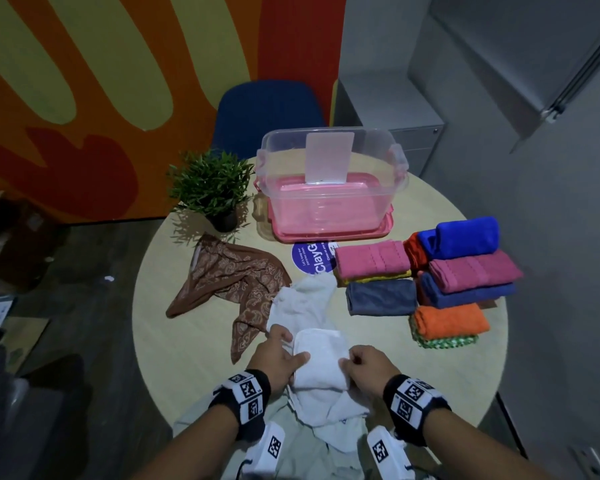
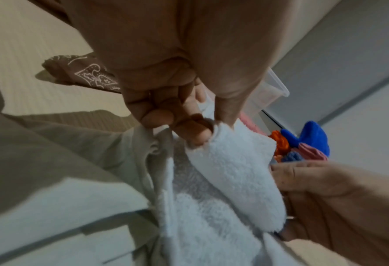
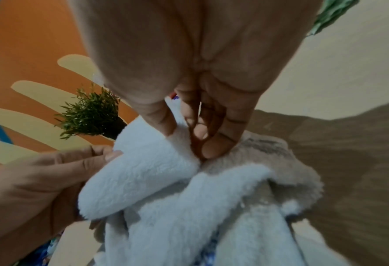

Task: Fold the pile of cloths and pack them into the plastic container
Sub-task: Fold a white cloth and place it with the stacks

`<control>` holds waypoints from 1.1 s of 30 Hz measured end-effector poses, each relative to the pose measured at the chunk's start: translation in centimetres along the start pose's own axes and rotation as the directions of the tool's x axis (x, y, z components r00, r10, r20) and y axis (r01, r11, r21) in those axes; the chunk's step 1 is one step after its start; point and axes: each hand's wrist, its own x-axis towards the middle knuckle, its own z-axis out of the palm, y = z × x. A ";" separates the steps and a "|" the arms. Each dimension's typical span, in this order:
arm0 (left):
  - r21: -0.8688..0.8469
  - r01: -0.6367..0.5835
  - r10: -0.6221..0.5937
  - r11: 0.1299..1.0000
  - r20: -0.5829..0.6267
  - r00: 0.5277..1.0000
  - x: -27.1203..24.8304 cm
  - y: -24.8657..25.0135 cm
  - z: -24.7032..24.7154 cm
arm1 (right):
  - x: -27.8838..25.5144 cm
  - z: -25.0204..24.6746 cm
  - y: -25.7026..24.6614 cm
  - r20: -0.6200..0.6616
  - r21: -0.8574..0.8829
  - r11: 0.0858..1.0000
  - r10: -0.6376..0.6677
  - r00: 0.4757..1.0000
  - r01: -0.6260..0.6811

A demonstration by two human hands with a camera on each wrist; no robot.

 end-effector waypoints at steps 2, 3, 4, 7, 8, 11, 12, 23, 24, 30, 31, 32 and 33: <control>0.089 -0.093 0.093 0.992 0.009 0.996 -0.4 0.0 0.0 | -0.3 0.4 0.2 -0.028 0.031 0.999 -0.036 0.999 0.037; 0.130 -0.153 0.151 0.980 0.024 0.988 -0.6 0.0 0.0 | -0.5 0.4 0.2 -0.039 0.051 0.996 -0.076 0.996 0.077; 0.182 -0.209 0.206 0.961 0.037 0.978 -1.0 0.0 0.0 | -0.7 0.3 0.3 -0.049 0.058 0.990 -0.127 0.991 0.130; 0.380 -0.351 0.366 0.856 0.035 0.930 -1.8 -0.2 -0.1 | -0.5 0.0 0.6 -0.064 -0.017 0.965 -0.264 0.962 0.263; 0.420 -0.393 0.413 0.818 0.047 0.910 -1.9 -0.6 -0.1 | -0.4 -0.1 0.7 -0.045 -0.047 0.959 -0.280 0.959 0.278; 0.526 -0.523 0.503 0.671 0.194 0.842 -1.4 -2.3 -0.4 | 0.0 -0.4 1.1 0.112 -0.093 0.961 -0.250 0.962 0.261; 0.545 -0.550 0.512 0.632 0.239 0.825 -1.2 -2.8 -0.5 | 0.2 -0.5 1.3 0.169 -0.131 0.953 -0.250 0.953 0.273; 0.382 -0.361 0.357 0.851 0.084 0.930 -0.4 -1.5 -1.4 | 1.1 -1.6 1.1 0.067 -0.139 0.884 -0.441 0.895 0.446; 0.374 -0.329 0.318 0.867 0.092 0.944 0.1 -1.6 -1.4 | 1.3 -1.6 0.9 0.063 -0.130 0.889 -0.434 0.899 0.438; 0.336 -0.179 0.156 0.925 0.096 0.983 2.1 0.4 -1.2 | 3.2 -0.9 -0.5 0.026 -0.117 0.968 -0.222 0.975 0.224; 0.354 -0.149 0.122 0.923 0.096 0.988 2.5 0.7 -1.1 | 3.5 -0.8 -0.6 0.017 -0.114 0.973 -0.199 0.980 0.200; 0.373 -0.120 0.091 0.920 0.095 0.991 2.9 0.8 -1.0 | 3.7 -0.9 -0.8 0.014 -0.111 0.978 -0.178 0.984 0.179; 0.383 -0.097 0.067 0.919 0.091 0.994 3.3 0.9 -1.1 | 3.9 -0.9 -1.0 0.013 -0.115 0.980 -0.160 0.987 0.160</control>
